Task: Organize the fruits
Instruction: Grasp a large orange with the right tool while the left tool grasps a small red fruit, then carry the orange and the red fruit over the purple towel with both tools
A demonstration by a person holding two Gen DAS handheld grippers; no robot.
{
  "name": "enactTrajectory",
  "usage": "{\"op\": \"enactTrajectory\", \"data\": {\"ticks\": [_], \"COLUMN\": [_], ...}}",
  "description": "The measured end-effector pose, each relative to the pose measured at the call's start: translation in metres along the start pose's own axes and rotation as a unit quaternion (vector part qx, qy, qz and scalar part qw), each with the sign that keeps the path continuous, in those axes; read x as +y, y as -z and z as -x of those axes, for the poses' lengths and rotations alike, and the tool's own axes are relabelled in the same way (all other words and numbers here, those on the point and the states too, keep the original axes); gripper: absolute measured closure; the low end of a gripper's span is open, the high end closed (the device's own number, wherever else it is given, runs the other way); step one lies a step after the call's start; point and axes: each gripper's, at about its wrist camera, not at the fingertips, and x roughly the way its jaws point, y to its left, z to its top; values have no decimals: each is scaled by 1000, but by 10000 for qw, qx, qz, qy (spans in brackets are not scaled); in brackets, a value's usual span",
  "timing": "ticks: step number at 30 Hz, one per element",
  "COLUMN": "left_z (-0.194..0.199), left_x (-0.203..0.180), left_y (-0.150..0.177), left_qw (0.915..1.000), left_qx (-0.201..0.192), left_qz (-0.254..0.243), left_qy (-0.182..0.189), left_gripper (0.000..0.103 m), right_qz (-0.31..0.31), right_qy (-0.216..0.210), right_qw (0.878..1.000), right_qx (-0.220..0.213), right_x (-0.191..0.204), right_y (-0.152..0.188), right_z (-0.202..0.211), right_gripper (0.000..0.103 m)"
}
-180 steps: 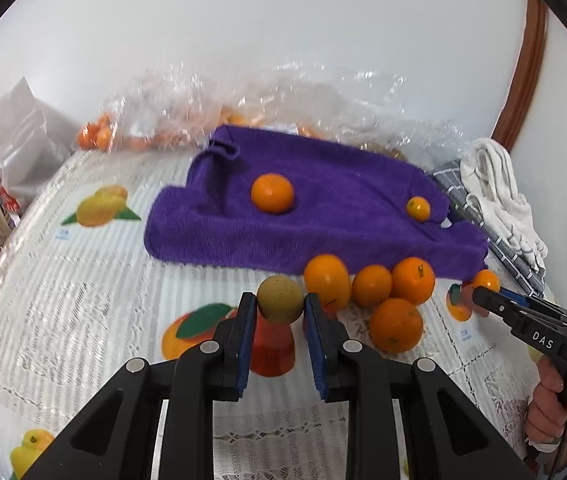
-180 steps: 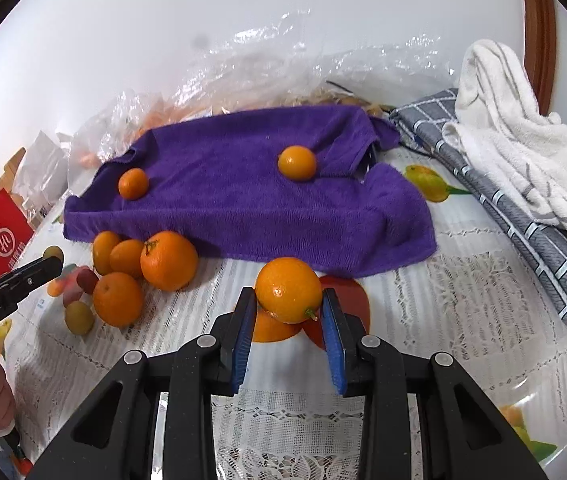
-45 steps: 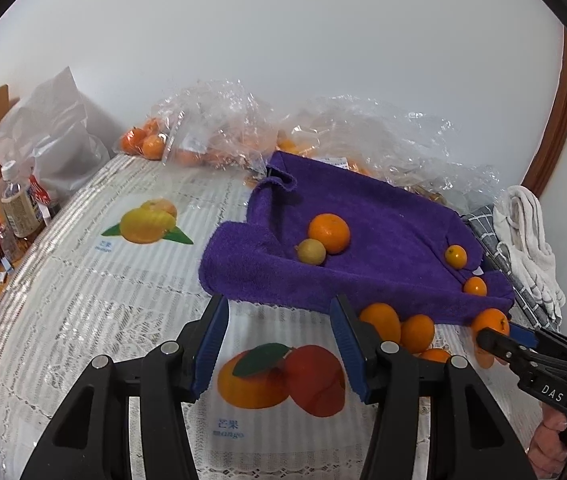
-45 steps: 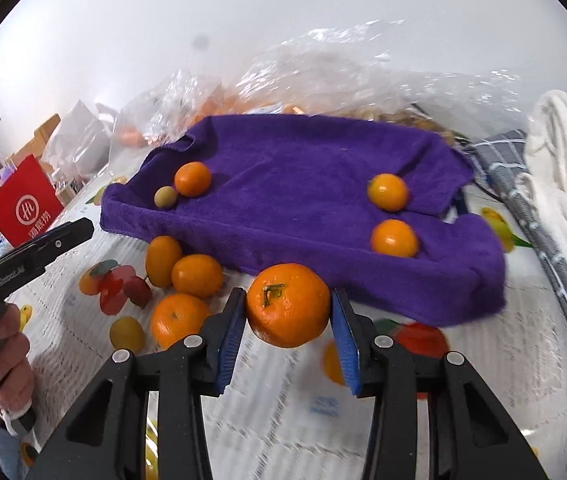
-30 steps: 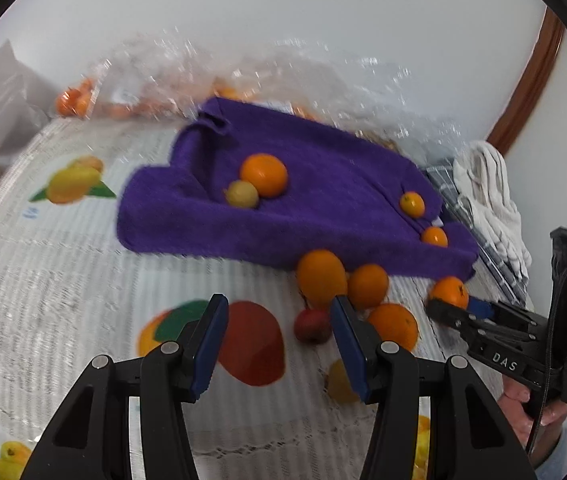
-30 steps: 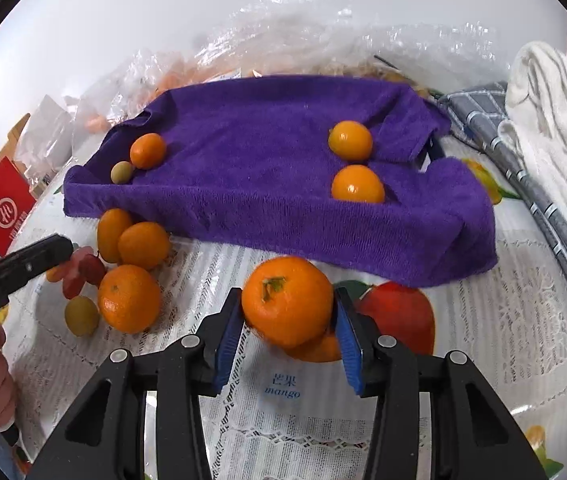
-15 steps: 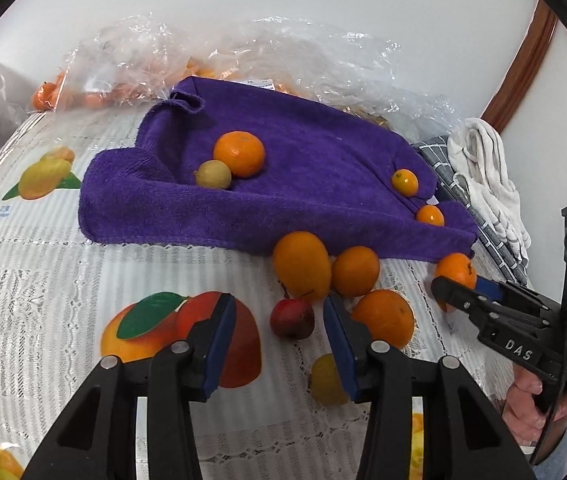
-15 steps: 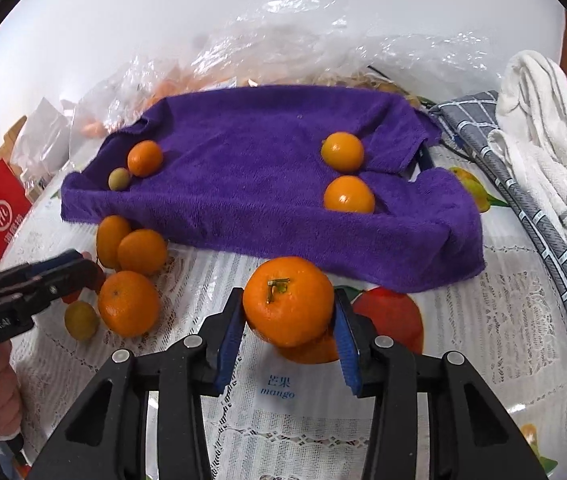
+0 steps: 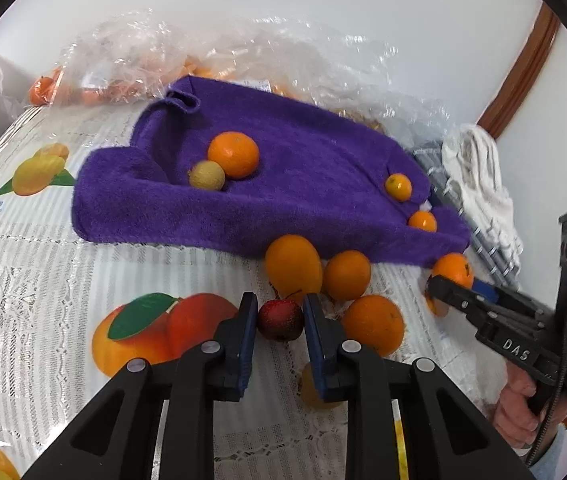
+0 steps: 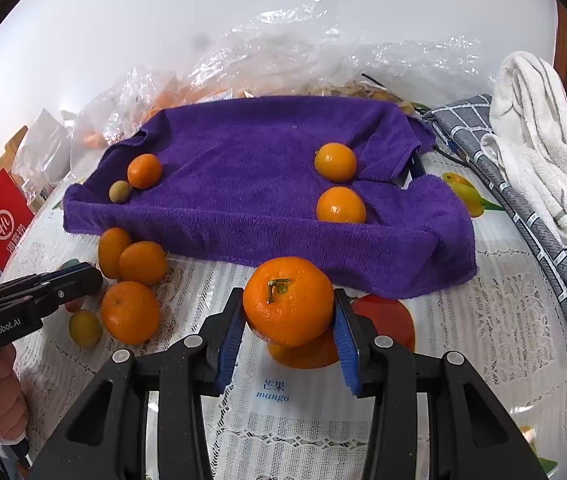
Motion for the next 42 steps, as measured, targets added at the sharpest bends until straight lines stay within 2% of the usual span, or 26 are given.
{"op": "enactTrajectory", "data": {"ticks": [7,13,19,22,42], "left_z": [23,32,33,33,41], "left_x": [11,10,2,4,9], "left_y": [-9,-10,-10,-11,-12], "left_qw": [9983,9966,9957,9963,9944], "left_qx": [-537,-785,-875,-849,-1036], "left_qz": [242,131,-54,15,129], "left_qy": [-21,-219,-282,-160,-141], "left_gripper": [80,80,80,80,80], "right_qz": [-1,35,66,50,-93], "right_qy": [30,4,-6,-14,-120], "right_qw": [10000,9998,9997,9996,9989], "right_qx": [-93,-179,-244,-272,-451], "right_x": [-1,-1,-1,-2,-9], "right_y": [0,0,0,0,-2], "right_z": [2,5,7,7,15], "right_gripper": [61,61,61,61,61]}}
